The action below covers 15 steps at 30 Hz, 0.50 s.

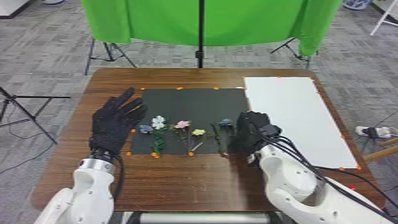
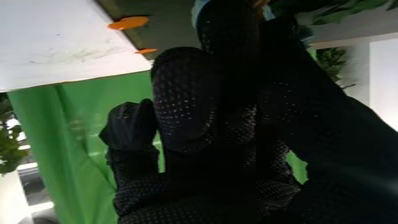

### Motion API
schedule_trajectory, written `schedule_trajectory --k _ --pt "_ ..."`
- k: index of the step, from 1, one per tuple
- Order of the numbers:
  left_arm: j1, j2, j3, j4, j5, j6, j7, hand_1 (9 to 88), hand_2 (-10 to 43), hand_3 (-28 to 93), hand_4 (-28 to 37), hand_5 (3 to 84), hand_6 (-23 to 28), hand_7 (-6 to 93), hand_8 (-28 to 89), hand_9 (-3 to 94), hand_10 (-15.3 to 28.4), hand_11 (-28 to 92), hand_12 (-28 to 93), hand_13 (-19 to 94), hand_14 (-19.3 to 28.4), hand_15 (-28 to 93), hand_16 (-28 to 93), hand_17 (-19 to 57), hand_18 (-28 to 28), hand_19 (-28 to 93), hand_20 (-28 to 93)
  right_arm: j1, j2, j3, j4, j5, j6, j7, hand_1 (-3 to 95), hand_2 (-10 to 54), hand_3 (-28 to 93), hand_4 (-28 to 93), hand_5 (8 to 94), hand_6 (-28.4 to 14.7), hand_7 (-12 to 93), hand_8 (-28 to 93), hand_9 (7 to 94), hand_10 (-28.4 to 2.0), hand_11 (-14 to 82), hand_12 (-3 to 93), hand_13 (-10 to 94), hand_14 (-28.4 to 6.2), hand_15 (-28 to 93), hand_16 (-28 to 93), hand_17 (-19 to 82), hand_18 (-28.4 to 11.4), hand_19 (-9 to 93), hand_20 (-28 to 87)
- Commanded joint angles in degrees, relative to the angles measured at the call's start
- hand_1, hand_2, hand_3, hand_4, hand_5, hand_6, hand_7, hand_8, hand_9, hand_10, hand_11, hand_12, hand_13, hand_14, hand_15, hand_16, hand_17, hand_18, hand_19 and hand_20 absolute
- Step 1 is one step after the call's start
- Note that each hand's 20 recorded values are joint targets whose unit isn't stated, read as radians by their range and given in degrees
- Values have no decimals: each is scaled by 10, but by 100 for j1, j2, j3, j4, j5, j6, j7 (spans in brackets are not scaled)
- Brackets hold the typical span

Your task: Arrange flowers

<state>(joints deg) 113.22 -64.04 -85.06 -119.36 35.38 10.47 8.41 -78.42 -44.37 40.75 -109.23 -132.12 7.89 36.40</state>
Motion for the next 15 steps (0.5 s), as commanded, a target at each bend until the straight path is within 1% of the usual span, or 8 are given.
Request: schedule_trajectory --k 1,2,4,5,7,10,15 --pt "106 -80 -21 8 52 -47 -84 203 110 783 -283 378 104 114 -93 338 207 259 100 236 272 504 -98 -100 249 558 103 -306 -12 262 -198 -117 -39 -33 506 -95 729 -283 798 15 194 6 904 -69 280 307 768 -56 698 189 329 -227 932 527" --pt "108 -92 -35 10 60 -58 -98 203 110 783 -283 379 105 114 -93 338 207 259 100 236 271 504 -98 -100 249 558 103 -323 -1 270 -221 -168 -111 -23 495 -95 722 -283 788 13 189 2 897 -72 301 296 764 -60 711 189 326 -228 932 532" --pt "111 -86 -35 20 36 -86 -57 203 108 786 -283 380 105 114 -93 338 207 258 99 237 272 506 -98 -100 249 558 103 -364 31 258 -215 -441 -140 -126 466 -95 735 -283 764 10 180 -7 886 -76 331 279 756 -64 725 190 322 -232 932 537" --pt "112 -80 -31 16 16 -75 -45 204 106 789 -283 380 105 114 -92 338 208 258 99 237 272 506 -98 -100 249 558 103 -384 29 264 -218 -479 -137 -163 455 -95 747 -283 755 11 178 -10 881 -77 341 276 751 -66 733 191 319 -233 932 540" --pt "95 -80 -37 18 38 -78 -55 207 104 791 -283 380 105 114 -92 338 207 258 99 237 271 505 -98 -100 249 558 103 -372 1 271 -255 -361 -170 -157 443 -95 760 -283 746 11 176 -16 873 -78 355 272 744 -69 742 192 315 -235 932 541" --pt "117 -59 -23 4 3 -32 -27 208 104 790 -283 382 107 114 -92 338 208 257 100 237 270 504 -98 -100 249 559 103 -381 -51 298 -260 -395 -194 -205 415 -95 776 -283 730 13 167 -47 855 -84 395 248 738 -73 752 190 310 -236 932 543" --pt "124 -88 -33 5 24 -60 -73 209 105 788 -283 383 107 114 -92 338 208 258 100 237 271 504 -98 -100 249 559 102 -478 -75 436 -370 -347 -179 -211 382 -95 790 -283 720 15 172 -122 841 -91 439 199 730 -77 763 188 304 -240 932 546"
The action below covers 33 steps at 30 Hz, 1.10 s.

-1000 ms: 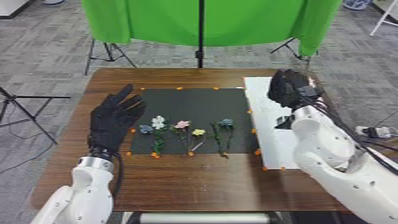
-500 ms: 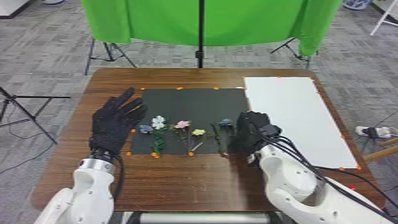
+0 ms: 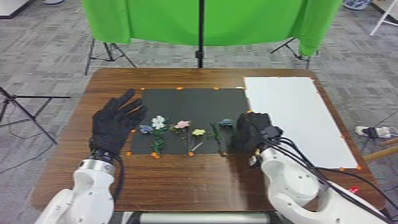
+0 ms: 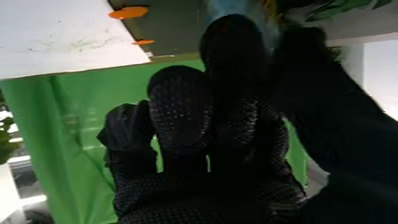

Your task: Arrange flowers

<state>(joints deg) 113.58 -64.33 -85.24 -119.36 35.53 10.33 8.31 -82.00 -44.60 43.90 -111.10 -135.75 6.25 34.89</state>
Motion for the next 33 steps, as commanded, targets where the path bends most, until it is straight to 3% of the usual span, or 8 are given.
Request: schedule_trajectory --k 1,8,10,16,19,24,26,33 --pt "97 -40 -8 -3 -4 -32 -41 209 106 787 -283 383 107 114 -92 338 208 258 100 237 270 504 -98 -101 249 559 102 -127 -36 149 -224 49 12 -46 377 -95 789 -283 717 15 170 -125 840 -91 441 199 729 -77 764 188 304 -240 932 547" --pt "326 -111 -156 -44 44 -83 -88 208 106 785 -283 383 106 114 -92 338 208 257 100 237 270 503 -98 -101 249 559 102 -846 -100 1342 -841 1296 486 87 347 -95 767 -283 700 7 165 -126 820 -99 423 186 708 -87 755 177 290 -240 928 539" --pt "430 -114 -206 -41 36 -119 -28 206 105 785 -283 385 104 111 -93 337 207 256 100 236 271 502 -97 -101 249 558 102 -1269 -339 2114 -962 2446 632 -401 329 -95 769 -283 688 3 163 -125 795 -114 382 171 683 -96 712 155 260 -237 889 521" --pt "580 -98 -230 -22 -3 -191 153 196 101 784 -283 396 88 95 -93 343 194 236 93 237 270 497 -97 -101 249 551 100 -2056 -1422 4063 -908 7123 79 -1443 261 33 785 -283 654 -8 160 -130 683 -164 224 138 577 -149 543 96 179 -216 704 405" --pt "600 -88 -219 -8 -12 -225 236 193 97 786 -283 392 79 90 -91 343 185 221 91 240 269 485 -99 -102 248 540 95 -2209 -1639 4382 -791 8105 22 -1645 219 94 808 -283 601 -4 147 -128 601 -179 169 125 483 -192 449 79 117 -216 615 336" --pt "615 51 -106 53 -128 -163 568 188 90 791 -283 384 73 87 -90 337 174 199 90 250 256 445 -96 -101 243 519 86 -2409 -1733 4606 -525 8853 -228 -2088 172 114 806 -283 511 14 128 -124 501 -162 100 115 388 -214 303 106 42 -230 524 249" --pt "636 121 -32 62 -212 -112 711 187 87 792 -283 381 72 87 -90 332 169 193 92 248 244 415 -91 -103 239 504 82 -2496 -1672 4538 -440 9673 50 -2362 162 128 801 -283 481 19 125 -124 481 -153 86 114 371 -211 262 124 26 -228 495 229" --pt "625 91 -18 101 -197 -130 723 187 81 796 -283 372 65 89 -91 322 165 183 94 242 239 395 -72 -105 232 491 83 -2471 -1558 4296 -461 9682 249 -2703 136 131 805 -283 415 41 118 -118 451 -140 73 117 330 -214 230 142 -3 -227 469 213"
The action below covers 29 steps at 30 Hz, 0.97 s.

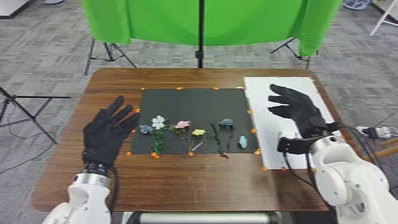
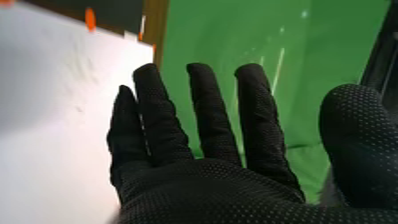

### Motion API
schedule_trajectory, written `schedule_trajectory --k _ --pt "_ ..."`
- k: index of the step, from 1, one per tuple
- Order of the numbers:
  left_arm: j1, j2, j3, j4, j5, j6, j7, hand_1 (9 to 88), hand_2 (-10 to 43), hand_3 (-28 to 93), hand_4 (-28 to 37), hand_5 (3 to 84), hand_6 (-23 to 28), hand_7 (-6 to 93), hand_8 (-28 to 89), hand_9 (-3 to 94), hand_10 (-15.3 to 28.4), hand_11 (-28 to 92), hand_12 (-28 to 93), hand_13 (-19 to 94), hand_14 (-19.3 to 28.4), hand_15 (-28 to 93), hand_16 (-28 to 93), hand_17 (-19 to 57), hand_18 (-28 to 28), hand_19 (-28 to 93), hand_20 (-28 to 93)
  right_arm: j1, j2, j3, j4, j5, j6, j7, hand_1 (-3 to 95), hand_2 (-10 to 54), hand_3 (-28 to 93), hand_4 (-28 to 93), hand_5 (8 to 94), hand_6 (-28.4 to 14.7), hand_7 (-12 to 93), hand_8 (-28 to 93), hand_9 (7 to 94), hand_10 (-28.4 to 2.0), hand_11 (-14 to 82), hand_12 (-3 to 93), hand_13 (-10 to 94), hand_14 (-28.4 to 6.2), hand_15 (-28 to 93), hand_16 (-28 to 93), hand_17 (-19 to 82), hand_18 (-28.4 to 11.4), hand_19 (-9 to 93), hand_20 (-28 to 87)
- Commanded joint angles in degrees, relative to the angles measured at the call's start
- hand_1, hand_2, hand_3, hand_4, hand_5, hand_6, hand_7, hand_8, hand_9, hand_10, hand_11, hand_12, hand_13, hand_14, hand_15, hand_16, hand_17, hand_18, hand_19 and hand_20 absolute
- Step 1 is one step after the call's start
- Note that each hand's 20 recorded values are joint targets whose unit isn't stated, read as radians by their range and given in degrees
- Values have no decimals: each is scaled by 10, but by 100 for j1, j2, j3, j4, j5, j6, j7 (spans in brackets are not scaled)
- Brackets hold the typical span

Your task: Arrange flowers

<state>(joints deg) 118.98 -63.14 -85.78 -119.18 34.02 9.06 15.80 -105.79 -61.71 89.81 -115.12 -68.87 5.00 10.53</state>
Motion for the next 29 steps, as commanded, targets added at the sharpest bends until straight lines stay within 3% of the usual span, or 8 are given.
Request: schedule_trajectory --k 1,6,10,12,13,18,23,29 --pt "79 -33 31 91 -44 -12 -20 187 81 796 -283 371 64 89 -91 321 165 182 95 241 239 394 -70 -105 232 491 85 -71 174 -357 -60 3063 424 -347 135 130 804 -283 414 41 119 -119 451 -139 74 119 331 -213 229 145 -3 -227 468 213" --pt "-96 -26 113 122 -55 55 -5 187 80 796 -283 366 61 92 -92 321 166 188 101 238 246 412 -59 -106 232 499 96 59 164 -589 -50 2853 641 -395 131 131 802 -283 432 37 131 -120 469 -136 83 124 352 -211 250 162 -2 -228 476 220" --pt "-345 -213 121 224 88 -200 -270 187 80 796 -283 363 60 95 -93 328 177 207 110 236 256 446 -58 -105 235 510 111 108 222 -715 -67 2830 740 -393 132 132 802 -283 453 37 147 -128 493 -139 109 130 366 -205 288 163 -1 -229 479 227" --pt "-294 -159 170 210 79 -185 -260 188 82 793 -283 362 60 97 -93 330 179 212 111 237 256 453 -62 -104 237 514 115 186 220 -769 -41 2839 777 -353 133 131 802 -283 455 36 150 -129 497 -141 115 130 371 -205 301 161 -1 -229 479 229" --pt "-231 -195 121 208 96 -229 -329 188 82 793 -283 362 60 97 -94 331 180 214 112 237 256 455 -63 -104 239 516 118 221 218 -800 -32 2824 814 -332 133 131 802 -283 456 36 150 -130 498 -141 116 130 371 -205 305 159 0 -229 480 229" --pt "-2 -244 4 125 54 -40 -342 185 85 790 -283 363 63 100 -95 334 184 219 111 239 261 465 -69 -104 246 522 125 361 134 -900 0 2792 842 -288 133 131 802 -283 458 37 151 -131 498 -144 119 128 372 -204 316 147 0 -229 480 230" --pt "-52 -301 -28 134 88 -105 -430 185 88 788 -283 363 64 100 -95 336 185 221 109 240 262 468 -74 -103 247 523 127 379 167 -876 -4 2879 886 -380 134 131 802 -283 457 38 149 -130 498 -145 119 126 372 -204 320 142 0 -229 480 231" --pt "-7 -246 -32 104 38 21 -354 184 91 787 -283 364 66 100 -95 336 186 222 108 239 263 473 -77 -102 247 525 131 332 138 -824 -16 2923 903 -390 134 132 801 -283 456 39 147 -130 497 -145 118 126 372 -203 322 139 0 -229 480 232"
